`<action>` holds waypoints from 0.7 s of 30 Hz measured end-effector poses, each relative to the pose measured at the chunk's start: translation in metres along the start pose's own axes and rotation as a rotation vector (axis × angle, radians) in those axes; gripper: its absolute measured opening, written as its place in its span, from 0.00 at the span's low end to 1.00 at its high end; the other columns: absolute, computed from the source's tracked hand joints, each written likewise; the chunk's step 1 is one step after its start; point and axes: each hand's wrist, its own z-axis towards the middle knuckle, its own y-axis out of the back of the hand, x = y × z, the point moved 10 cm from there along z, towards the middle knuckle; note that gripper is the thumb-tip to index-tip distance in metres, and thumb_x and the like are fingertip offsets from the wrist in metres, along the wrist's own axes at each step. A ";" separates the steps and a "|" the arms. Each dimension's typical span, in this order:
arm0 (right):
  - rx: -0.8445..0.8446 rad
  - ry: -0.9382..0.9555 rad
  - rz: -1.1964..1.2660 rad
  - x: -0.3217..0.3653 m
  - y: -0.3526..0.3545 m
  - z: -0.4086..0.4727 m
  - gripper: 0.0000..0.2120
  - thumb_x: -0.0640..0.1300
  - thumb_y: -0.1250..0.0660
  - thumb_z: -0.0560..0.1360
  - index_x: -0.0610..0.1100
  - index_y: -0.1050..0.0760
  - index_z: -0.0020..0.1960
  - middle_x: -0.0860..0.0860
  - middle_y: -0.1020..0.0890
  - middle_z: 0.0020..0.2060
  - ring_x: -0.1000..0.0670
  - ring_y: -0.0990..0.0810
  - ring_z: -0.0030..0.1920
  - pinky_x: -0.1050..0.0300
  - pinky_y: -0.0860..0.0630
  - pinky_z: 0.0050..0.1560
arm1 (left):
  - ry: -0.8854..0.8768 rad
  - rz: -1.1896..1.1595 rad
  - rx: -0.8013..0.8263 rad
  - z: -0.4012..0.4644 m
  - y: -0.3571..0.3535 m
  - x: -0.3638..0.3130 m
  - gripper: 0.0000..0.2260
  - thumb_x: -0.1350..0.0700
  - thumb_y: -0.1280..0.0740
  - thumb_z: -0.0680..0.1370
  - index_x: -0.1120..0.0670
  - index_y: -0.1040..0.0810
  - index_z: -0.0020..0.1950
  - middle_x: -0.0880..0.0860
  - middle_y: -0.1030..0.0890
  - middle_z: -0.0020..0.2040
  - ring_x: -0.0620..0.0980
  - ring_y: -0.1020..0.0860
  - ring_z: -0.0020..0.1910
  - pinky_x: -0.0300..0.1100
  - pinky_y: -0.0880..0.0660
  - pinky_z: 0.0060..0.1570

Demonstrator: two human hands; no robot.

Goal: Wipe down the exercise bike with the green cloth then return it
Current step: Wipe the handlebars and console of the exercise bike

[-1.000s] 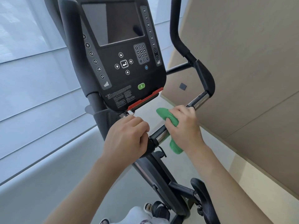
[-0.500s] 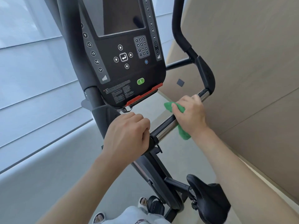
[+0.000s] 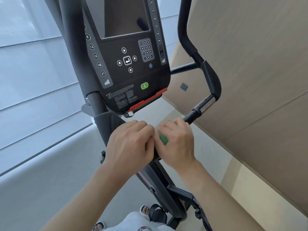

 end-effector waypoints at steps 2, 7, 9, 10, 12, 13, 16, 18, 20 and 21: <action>-0.031 -0.128 -0.055 -0.042 0.004 0.023 0.16 0.50 0.35 0.81 0.45 0.20 0.37 0.53 0.20 0.34 0.49 0.34 0.39 0.49 0.30 0.38 | -0.009 0.023 0.038 0.001 -0.004 -0.001 0.07 0.64 0.37 0.72 0.56 0.23 0.36 0.51 0.24 0.32 0.56 0.28 0.31 0.51 0.29 0.32; 0.065 -0.291 -0.092 -0.095 -0.001 0.046 0.21 0.56 0.42 0.80 0.45 0.21 0.36 0.52 0.23 0.32 0.50 0.32 0.39 0.54 0.32 0.39 | -0.021 0.058 0.101 0.002 -0.008 -0.003 0.07 0.63 0.37 0.73 0.56 0.23 0.36 0.51 0.25 0.31 0.56 0.28 0.30 0.49 0.28 0.32; 0.029 -0.265 -0.065 -0.077 0.004 0.036 0.21 0.54 0.41 0.81 0.44 0.17 0.39 0.53 0.20 0.35 0.50 0.32 0.40 0.55 0.34 0.41 | -0.024 0.068 0.108 0.003 -0.009 -0.003 0.07 0.63 0.37 0.73 0.56 0.23 0.36 0.51 0.25 0.31 0.56 0.28 0.30 0.49 0.28 0.33; 0.022 -0.259 -0.075 -0.066 0.005 0.029 0.21 0.53 0.41 0.81 0.44 0.16 0.41 0.52 0.18 0.37 0.50 0.32 0.41 0.55 0.33 0.41 | -0.026 0.072 0.113 0.003 -0.010 -0.003 0.07 0.63 0.36 0.73 0.56 0.23 0.36 0.51 0.25 0.31 0.56 0.27 0.31 0.49 0.28 0.33; 0.029 -0.222 -0.118 -0.039 0.005 0.020 0.19 0.52 0.40 0.81 0.44 0.16 0.41 0.52 0.17 0.38 0.49 0.32 0.41 0.53 0.32 0.41 | -0.030 0.075 0.105 0.002 -0.009 -0.004 0.07 0.62 0.36 0.74 0.56 0.24 0.36 0.51 0.25 0.31 0.56 0.28 0.31 0.50 0.28 0.35; 0.029 -0.184 -0.121 -0.024 0.004 0.015 0.18 0.51 0.38 0.81 0.44 0.18 0.39 0.52 0.18 0.37 0.48 0.32 0.41 0.51 0.31 0.41 | -0.028 0.070 0.089 0.002 -0.007 -0.004 0.07 0.63 0.36 0.73 0.56 0.24 0.35 0.51 0.26 0.31 0.57 0.28 0.31 0.49 0.29 0.35; 0.024 -0.102 -0.034 0.013 0.001 -0.004 0.16 0.50 0.35 0.82 0.46 0.24 0.36 0.54 0.22 0.35 0.47 0.33 0.40 0.47 0.30 0.42 | -0.010 0.027 0.037 0.001 -0.002 -0.002 0.07 0.65 0.36 0.70 0.58 0.28 0.32 0.52 0.29 0.29 0.57 0.32 0.29 0.49 0.33 0.32; 0.001 -0.052 0.031 0.015 0.003 -0.005 0.16 0.49 0.35 0.82 0.46 0.23 0.37 0.55 0.21 0.36 0.49 0.34 0.40 0.48 0.30 0.41 | -0.006 0.014 0.027 0.001 0.000 -0.002 0.07 0.64 0.38 0.71 0.58 0.28 0.33 0.52 0.29 0.29 0.57 0.32 0.28 0.49 0.33 0.31; -0.033 -0.026 0.009 -0.001 0.005 0.002 0.15 0.48 0.35 0.81 0.44 0.20 0.38 0.53 0.18 0.37 0.48 0.32 0.39 0.49 0.30 0.39 | -0.013 0.023 0.037 0.001 -0.001 -0.002 0.08 0.63 0.40 0.72 0.58 0.27 0.33 0.53 0.28 0.30 0.57 0.31 0.29 0.50 0.32 0.32; -0.053 -0.047 -0.014 -0.015 0.007 0.009 0.15 0.47 0.35 0.81 0.43 0.19 0.39 0.52 0.17 0.37 0.48 0.31 0.39 0.48 0.29 0.38 | -0.018 0.030 0.046 0.002 -0.002 -0.003 0.08 0.63 0.40 0.72 0.58 0.27 0.34 0.53 0.27 0.30 0.58 0.30 0.30 0.50 0.31 0.33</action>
